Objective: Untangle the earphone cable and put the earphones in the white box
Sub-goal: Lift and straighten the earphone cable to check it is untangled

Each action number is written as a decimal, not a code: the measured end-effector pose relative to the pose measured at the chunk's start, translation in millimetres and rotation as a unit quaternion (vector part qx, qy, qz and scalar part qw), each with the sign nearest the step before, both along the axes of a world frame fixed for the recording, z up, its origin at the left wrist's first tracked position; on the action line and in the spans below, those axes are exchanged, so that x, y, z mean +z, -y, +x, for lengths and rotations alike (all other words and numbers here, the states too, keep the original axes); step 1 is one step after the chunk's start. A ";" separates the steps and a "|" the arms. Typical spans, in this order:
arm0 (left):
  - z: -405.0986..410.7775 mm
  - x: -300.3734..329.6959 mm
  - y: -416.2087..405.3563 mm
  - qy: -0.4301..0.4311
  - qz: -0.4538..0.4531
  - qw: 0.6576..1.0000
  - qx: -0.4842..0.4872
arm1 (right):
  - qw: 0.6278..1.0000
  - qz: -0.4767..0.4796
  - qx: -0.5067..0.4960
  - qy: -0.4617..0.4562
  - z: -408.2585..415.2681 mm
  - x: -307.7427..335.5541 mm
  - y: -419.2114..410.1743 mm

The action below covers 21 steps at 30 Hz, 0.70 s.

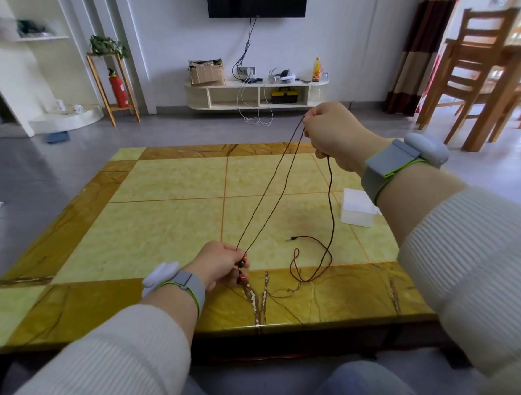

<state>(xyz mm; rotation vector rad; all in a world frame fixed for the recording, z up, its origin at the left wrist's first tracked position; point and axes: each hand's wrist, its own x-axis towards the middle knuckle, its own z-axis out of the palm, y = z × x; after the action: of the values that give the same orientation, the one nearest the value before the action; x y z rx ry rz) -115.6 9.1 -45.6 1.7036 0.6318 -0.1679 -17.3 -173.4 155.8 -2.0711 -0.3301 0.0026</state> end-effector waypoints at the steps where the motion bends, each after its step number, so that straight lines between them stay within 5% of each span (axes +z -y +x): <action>1: -0.2 1.6 1.2 -0.008 -0.006 1.000 -0.002 | 1.000 -0.002 0.002 0.002 0.1 -1.5 0.5; 14: -1.2 11.4 -7.1 -0.007 0.029 1.000 -0.010 | 0.999 -0.046 0.011 0.006 3.0 -17.4 8.0; 21: -3.5 4.9 -13.3 -0.017 0.196 0.978 -0.062 | 0.997 -0.049 0.065 0.013 -3.2 -13.2 7.8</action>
<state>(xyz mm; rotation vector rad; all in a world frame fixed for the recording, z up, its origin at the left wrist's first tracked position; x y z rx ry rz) -119.1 22.4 -40.7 2.1281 0.6112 -0.1688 -20.5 -181.2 142.6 -2.1451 -0.4882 0.0719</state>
